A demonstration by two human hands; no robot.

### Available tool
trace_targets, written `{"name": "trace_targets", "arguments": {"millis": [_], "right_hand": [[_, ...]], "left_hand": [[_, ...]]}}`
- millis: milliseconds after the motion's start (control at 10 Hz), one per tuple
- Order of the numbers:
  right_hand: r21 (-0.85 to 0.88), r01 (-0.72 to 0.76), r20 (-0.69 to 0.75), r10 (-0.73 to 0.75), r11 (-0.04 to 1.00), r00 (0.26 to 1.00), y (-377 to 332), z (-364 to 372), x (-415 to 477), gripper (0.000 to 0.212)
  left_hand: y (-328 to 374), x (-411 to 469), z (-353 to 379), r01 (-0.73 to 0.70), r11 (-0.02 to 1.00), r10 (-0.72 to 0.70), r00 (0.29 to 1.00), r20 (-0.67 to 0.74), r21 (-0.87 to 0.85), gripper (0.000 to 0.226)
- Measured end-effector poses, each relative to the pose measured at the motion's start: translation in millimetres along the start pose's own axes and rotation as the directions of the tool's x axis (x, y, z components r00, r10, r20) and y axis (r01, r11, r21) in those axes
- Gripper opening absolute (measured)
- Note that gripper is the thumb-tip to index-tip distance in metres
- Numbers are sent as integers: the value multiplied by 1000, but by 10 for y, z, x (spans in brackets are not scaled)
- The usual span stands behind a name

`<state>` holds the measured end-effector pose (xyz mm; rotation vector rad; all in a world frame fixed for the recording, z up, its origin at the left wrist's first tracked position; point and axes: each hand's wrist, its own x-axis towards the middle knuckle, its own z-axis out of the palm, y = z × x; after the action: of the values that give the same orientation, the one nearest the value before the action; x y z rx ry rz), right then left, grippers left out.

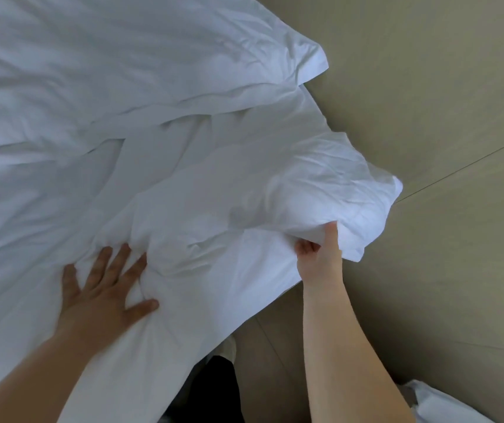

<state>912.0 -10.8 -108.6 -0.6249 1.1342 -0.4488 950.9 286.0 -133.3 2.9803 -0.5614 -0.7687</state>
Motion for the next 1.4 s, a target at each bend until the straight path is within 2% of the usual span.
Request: {"name": "trace_targets", "arguments": {"millis": [100,200,300,400,500,600,700,800,900,1000,1100,1200,1300,1400], "right_hand": [[-305,65,-60,-88,950,994,-261,-61,102,29],[-518,201,-96,-290,832,952,-468,-168,211,24],[-607,324,-95,-472,725,877,-628,-253,290,74],[-781,368,207,-346,504,915,-696,-274,352,69],[-792,382,311,-223,477,924,-830,-258,221,34],[-815,380,366,-120,437,923,-1027,-331,-108,19],[-744,406,427,-89,530,900,-1324,-306,-557,7],[-647,459,489,-131,609,862,-1644,-145,-989,11],[-592,440,477,-146,675,867,-1836,71,-1292,11],[-577,421,437,-172,700,883,-1906,257,-1475,11],[-632,471,424,-234,616,875,-1875,406,-1533,10],[-650,545,443,-318,530,838,-1785,548,-1556,12],[-664,594,464,-372,455,804,-1730,632,-1553,7],[-653,631,486,-408,418,773,-1748,686,-1561,6]], "left_hand": [[25,-6,-27,0,1000,0,1000,-10,16,99],[53,-23,-16,-4,999,4,1000,-4,37,103],[72,-39,-2,-16,999,17,999,-28,41,111],[105,-60,5,-12,999,13,999,-48,29,113],[108,-72,15,-1,1000,2,999,-47,27,113],[165,-158,-30,-14,1000,14,998,-61,2,114],[298,-334,-70,-24,997,18,997,-79,-78,115],[501,-639,-106,-100,980,69,981,-181,-169,115],[711,-951,-28,-146,973,121,982,-141,-179,98],[621,-1122,236,-146,968,124,985,-121,-203,140],[268,-1231,364,-182,972,162,976,-144,-145,102],[29,-1279,275,-171,984,159,969,-188,-53,47],[-33,-1307,173,-163,981,130,955,-268,-105,38],[-143,-1473,-76,-105,970,23,937,-348,-218,25]]}}
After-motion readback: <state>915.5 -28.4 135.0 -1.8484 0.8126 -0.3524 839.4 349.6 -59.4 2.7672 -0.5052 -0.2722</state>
